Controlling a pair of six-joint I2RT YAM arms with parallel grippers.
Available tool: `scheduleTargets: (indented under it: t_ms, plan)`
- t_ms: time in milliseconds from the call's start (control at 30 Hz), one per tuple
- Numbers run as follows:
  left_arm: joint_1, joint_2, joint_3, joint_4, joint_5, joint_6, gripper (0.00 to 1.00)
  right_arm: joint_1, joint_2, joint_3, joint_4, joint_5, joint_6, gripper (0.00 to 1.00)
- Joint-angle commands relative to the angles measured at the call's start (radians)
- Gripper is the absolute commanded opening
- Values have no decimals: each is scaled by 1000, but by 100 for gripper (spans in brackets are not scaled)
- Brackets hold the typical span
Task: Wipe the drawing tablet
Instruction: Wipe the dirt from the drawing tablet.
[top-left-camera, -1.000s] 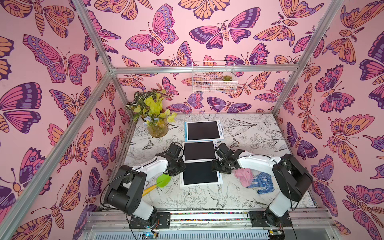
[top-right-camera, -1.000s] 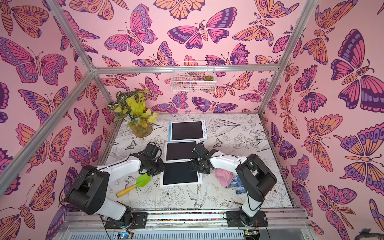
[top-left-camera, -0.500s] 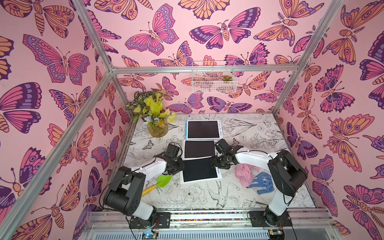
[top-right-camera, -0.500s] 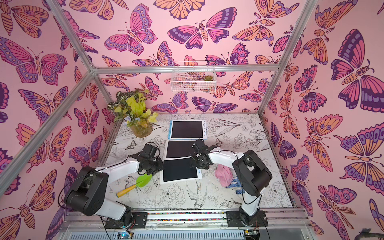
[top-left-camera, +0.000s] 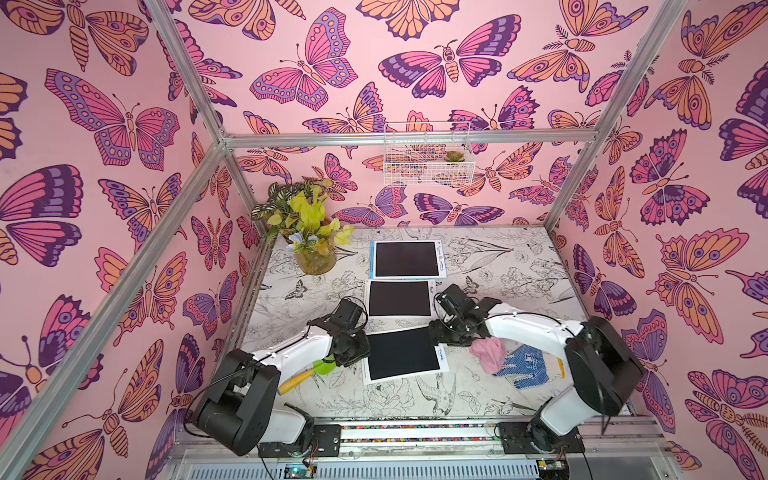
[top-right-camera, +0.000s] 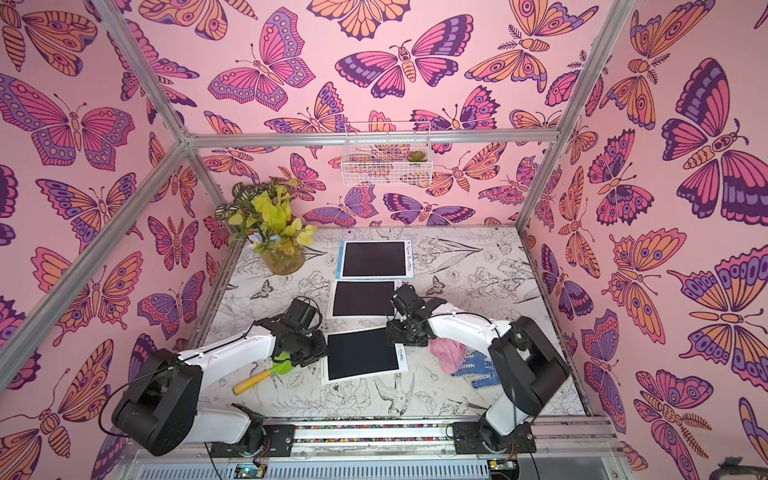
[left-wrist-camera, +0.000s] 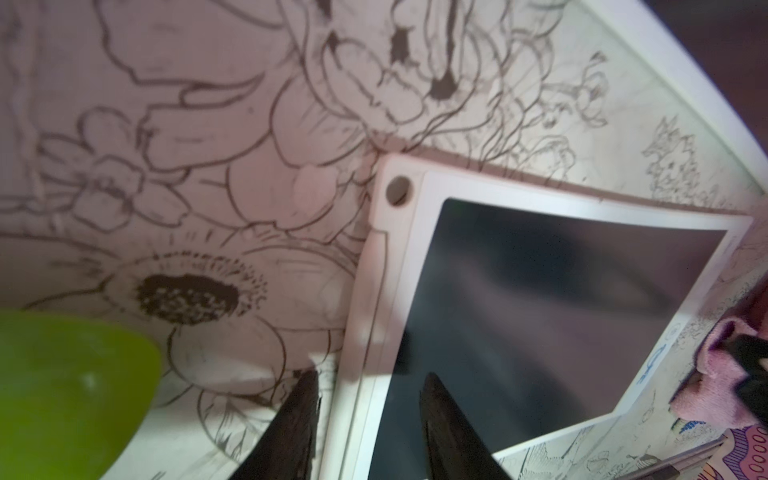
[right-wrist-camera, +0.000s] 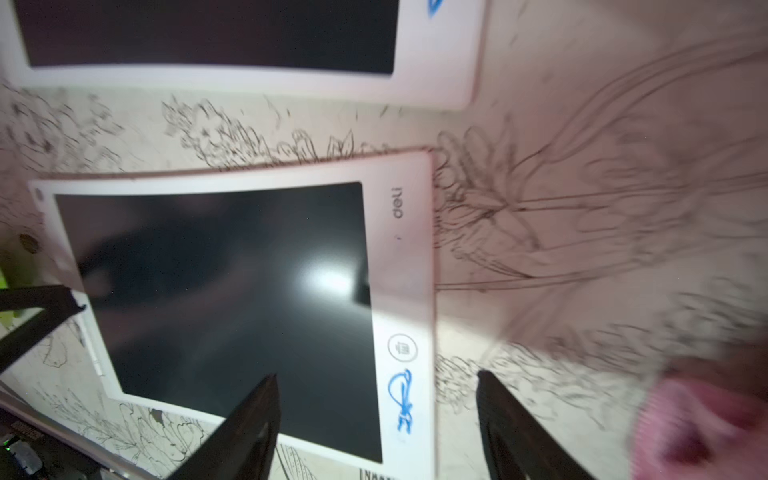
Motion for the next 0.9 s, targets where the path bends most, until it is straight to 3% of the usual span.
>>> scheduleTargets:
  t_ms: [0,133,200,400,533,667,800,867]
  plan:
    - [-6,-23,9,-121,-28,6,46,-16,-178,-26,-50,321,-62,76]
    - [-12,-40,28,-131,-29,23,47,-17,-383,-265,158,624,-107,75]
    - [-17,-39,25,-131,-17,28,47,-19,-442,-371,277,666,-138,76]
    - [-31,-40,9,-132,3,32,47,-29,-336,-380,274,645,-75,75]
    - [-34,-35,2,-132,3,30,46,-80,-253,-389,259,592,4,68]
    - [-41,-19,7,-132,-3,36,46,-102,-177,-384,256,555,43,48]
    - [-43,-2,15,-130,-16,48,46,-102,-166,-347,223,517,22,3]
    - [-43,12,22,-130,-20,61,46,-81,-200,-333,193,528,10,0]
